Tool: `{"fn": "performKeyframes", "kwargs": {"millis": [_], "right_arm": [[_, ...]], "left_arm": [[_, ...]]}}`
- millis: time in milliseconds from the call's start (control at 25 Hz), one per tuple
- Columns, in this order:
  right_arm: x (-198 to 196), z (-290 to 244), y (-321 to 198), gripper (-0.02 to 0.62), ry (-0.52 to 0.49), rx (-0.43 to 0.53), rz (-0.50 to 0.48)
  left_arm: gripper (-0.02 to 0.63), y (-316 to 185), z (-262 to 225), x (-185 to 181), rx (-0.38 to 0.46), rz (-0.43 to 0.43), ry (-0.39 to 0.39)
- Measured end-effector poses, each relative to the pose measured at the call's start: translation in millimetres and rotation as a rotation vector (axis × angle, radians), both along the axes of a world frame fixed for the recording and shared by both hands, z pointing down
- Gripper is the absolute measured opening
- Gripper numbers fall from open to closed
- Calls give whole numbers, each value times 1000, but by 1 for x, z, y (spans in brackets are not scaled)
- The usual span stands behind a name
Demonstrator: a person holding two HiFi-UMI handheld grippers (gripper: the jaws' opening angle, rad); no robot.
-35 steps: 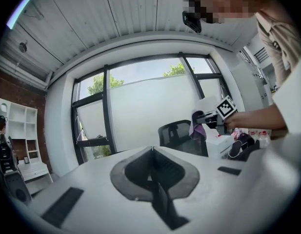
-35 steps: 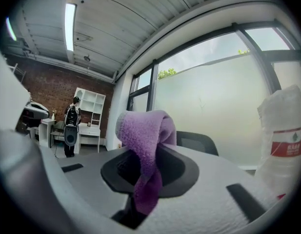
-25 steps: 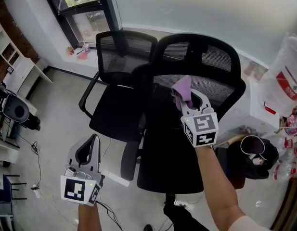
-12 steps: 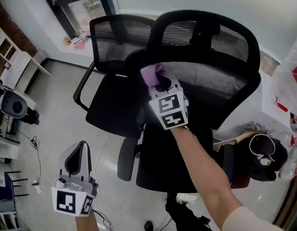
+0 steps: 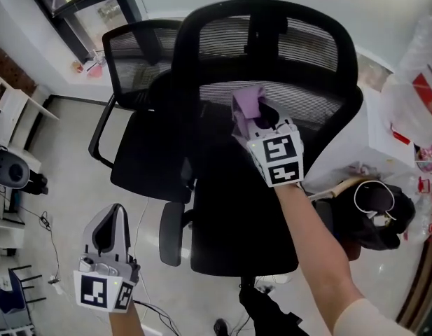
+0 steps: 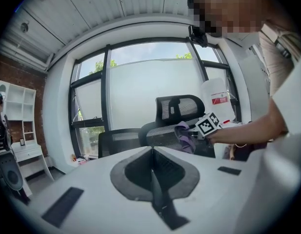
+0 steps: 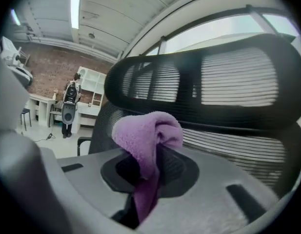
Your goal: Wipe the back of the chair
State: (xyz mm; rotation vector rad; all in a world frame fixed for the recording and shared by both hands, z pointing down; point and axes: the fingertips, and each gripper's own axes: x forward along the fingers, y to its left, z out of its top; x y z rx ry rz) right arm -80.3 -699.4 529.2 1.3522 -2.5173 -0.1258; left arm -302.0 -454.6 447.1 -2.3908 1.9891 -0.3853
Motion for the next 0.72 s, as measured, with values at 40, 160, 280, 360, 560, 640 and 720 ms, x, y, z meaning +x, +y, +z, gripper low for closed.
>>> {"fn": "performKeyframes", "kwargs": {"millis": [40,160,280,360,560,640,720], "right_arm": [[32,1,-2,55,-5,-3,45],[130,0,-4,55,-22,-7,200],[204,-8,0,55,-61,10,359],[229,-10,2,55,-81,19,424],[216,-9,1,54,-106,29,461],[190,-8,-2,54,-115,25,435],[148,-4,-5,54,-119,14,377]], "left_arm": [[8,-3,0,5,2,8,4],[7,-9,3,18,4,31,16],[7,-12,9,29,-6,53,22],[8,-14,12,33,-11,61,27],[8,-12,10,29,-7,59,23],[8,-8,8,20,-4,45,24],[7,-1,5,7,-2,23,25]]}}
